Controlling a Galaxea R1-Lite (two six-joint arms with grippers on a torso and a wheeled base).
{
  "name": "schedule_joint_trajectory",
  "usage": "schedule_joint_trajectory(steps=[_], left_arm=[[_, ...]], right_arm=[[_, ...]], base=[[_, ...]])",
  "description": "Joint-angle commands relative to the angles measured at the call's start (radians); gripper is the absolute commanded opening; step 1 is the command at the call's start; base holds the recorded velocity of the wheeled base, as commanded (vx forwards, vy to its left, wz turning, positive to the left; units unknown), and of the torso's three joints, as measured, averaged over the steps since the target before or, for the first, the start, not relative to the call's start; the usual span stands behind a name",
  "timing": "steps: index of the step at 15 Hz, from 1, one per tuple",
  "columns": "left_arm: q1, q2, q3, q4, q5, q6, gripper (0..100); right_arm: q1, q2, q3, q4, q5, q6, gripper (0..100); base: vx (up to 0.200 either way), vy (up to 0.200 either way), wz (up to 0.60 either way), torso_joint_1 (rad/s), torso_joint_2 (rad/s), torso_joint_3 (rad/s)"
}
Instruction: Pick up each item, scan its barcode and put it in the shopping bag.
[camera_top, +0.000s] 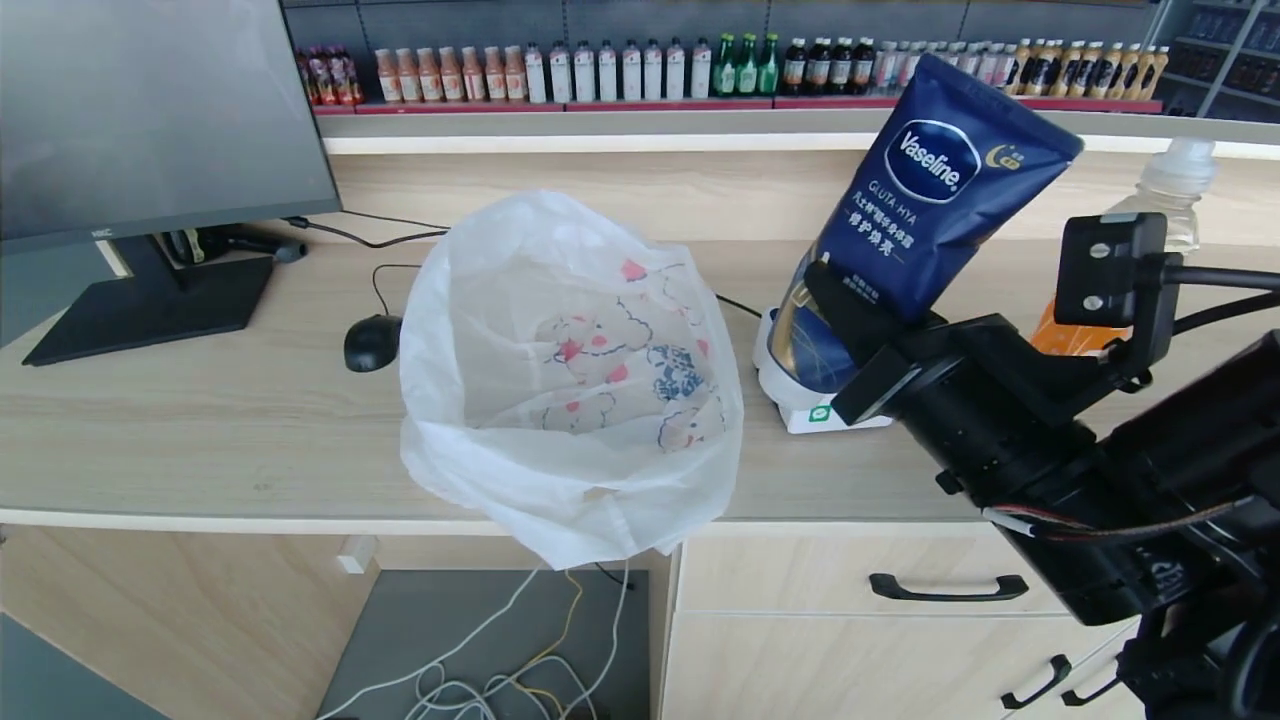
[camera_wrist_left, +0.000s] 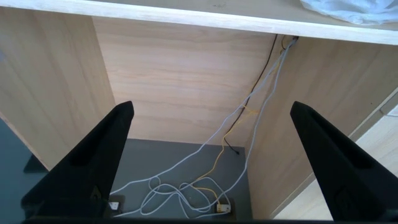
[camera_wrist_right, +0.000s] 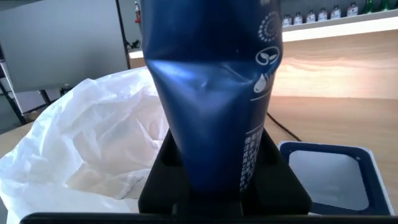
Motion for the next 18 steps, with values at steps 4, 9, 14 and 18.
schedule_joint_trajectory(steps=[4,9,14,18], left_arm=[[0.000,0.000,0.000,0.000,0.000,0.001,100],[0.002,0.000,0.000,0.000,0.000,0.001,100],[0.000,0.000,0.000,0.000,0.000,0.001,100],[0.000,0.000,0.000,0.000,0.000,0.001,100]], right_arm=[[0.000,-0.040,0.003,-0.001,0.000,0.012,0],[0.000,-0.059,0.033,-0.001,0.000,0.081,0],[-0.001,-0.020,-0.005,-0.001,-0.008,0.194,0],[-0.020,0.047,-0.080,0.005,-0.009,0.414,0]], base=[[0.000,0.000,0.00,0.000,0.00,0.000],[0.000,0.000,0.00,0.000,0.00,0.000],[0.000,0.000,0.00,0.000,0.00,0.000],[0.000,0.000,0.00,0.000,0.00,0.000]])
